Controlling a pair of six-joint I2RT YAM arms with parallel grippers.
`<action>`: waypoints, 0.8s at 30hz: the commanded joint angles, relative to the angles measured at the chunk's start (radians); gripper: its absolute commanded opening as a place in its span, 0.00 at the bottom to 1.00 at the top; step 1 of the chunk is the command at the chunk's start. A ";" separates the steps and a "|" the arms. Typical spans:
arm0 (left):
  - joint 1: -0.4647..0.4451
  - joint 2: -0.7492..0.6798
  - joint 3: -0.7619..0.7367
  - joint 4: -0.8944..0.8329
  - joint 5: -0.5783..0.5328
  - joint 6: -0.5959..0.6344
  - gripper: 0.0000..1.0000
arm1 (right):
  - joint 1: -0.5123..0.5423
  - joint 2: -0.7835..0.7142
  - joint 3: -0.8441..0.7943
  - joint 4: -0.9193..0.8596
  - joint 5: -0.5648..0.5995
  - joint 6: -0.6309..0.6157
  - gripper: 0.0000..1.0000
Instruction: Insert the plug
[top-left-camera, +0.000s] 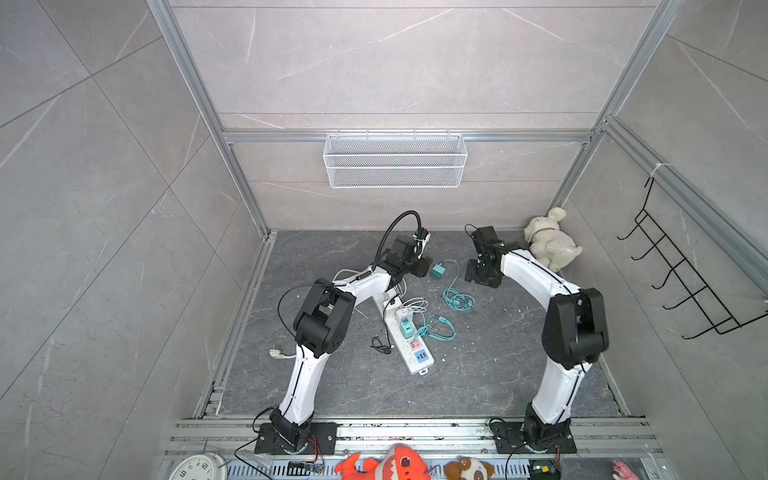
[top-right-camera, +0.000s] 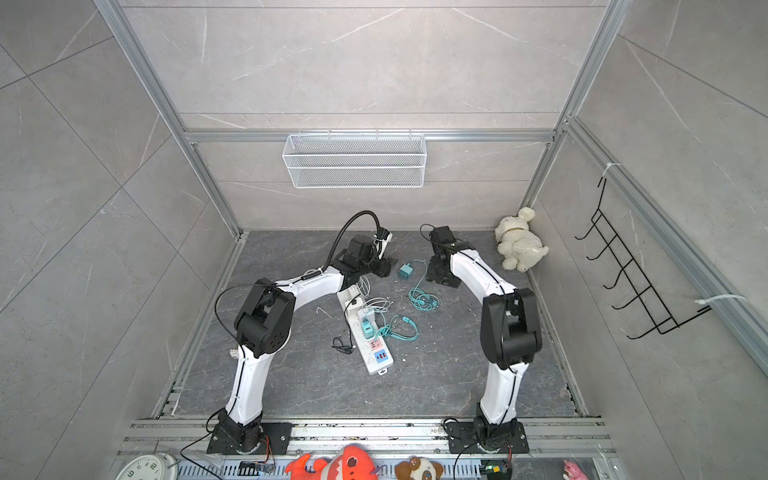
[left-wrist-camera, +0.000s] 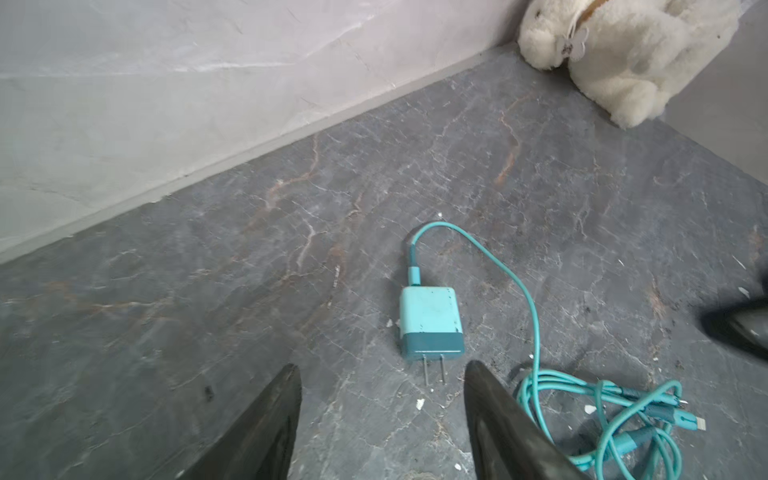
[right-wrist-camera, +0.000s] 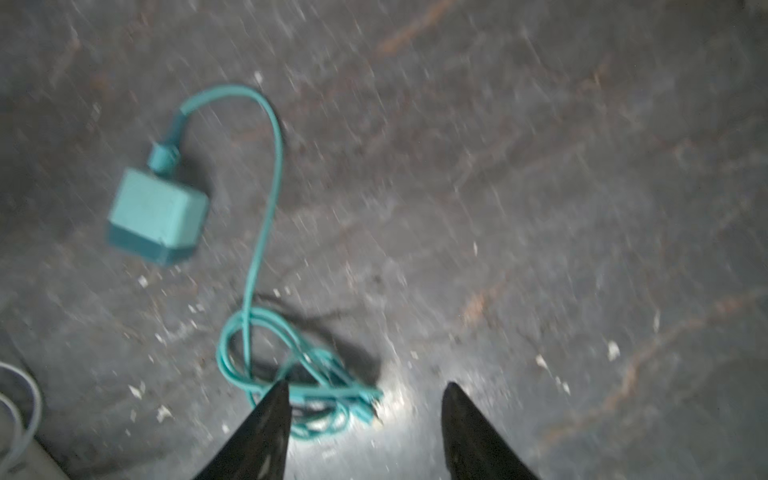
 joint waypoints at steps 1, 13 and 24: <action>-0.008 0.025 0.062 -0.047 0.045 -0.022 0.65 | -0.008 0.126 0.174 0.002 -0.100 -0.037 0.59; -0.062 0.114 0.182 -0.136 -0.004 -0.034 0.65 | 0.002 0.571 0.724 -0.033 -0.420 -0.012 0.52; -0.106 -0.030 -0.029 -0.094 -0.121 -0.071 0.64 | 0.051 0.747 0.970 -0.172 -0.406 -0.035 0.50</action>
